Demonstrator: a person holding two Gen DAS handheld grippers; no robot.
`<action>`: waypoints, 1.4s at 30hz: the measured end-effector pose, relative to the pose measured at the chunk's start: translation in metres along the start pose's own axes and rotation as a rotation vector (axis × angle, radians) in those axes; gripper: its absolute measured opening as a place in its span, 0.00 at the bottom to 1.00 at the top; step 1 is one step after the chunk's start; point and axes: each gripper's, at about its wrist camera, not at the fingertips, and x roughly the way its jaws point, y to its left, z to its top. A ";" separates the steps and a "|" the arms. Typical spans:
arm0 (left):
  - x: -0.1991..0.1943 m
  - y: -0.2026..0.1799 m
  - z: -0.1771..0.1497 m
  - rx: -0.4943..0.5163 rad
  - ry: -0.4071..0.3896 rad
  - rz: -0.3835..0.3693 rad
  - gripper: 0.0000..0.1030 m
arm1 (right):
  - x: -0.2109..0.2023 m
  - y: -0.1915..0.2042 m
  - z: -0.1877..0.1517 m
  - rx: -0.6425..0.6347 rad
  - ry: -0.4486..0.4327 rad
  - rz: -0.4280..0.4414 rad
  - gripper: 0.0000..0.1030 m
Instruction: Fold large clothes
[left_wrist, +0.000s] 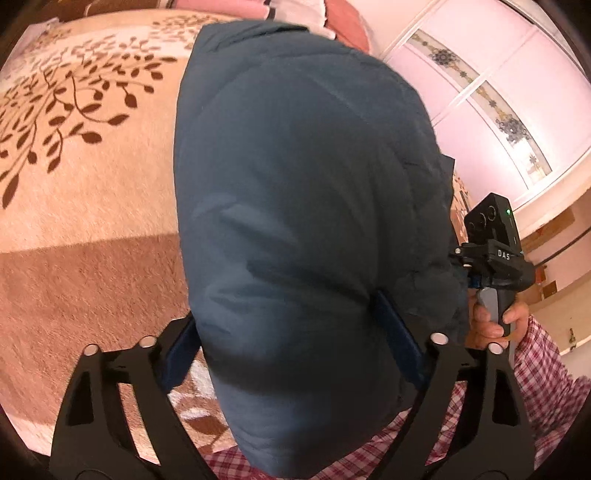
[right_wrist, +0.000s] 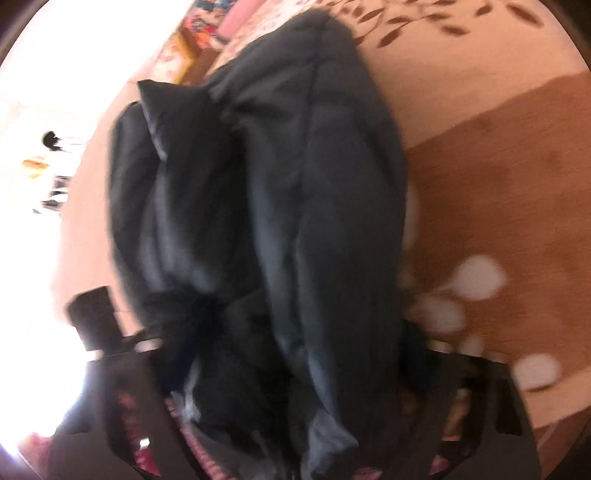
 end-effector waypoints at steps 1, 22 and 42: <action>-0.002 0.000 0.000 0.004 -0.010 0.001 0.78 | 0.001 0.003 -0.001 -0.012 -0.001 0.006 0.63; -0.070 0.135 0.047 -0.105 -0.255 0.237 0.74 | 0.110 0.143 0.032 -0.285 0.020 -0.013 0.55; -0.103 0.117 0.014 -0.142 -0.349 0.329 0.87 | 0.014 0.126 -0.007 -0.245 -0.127 -0.177 0.80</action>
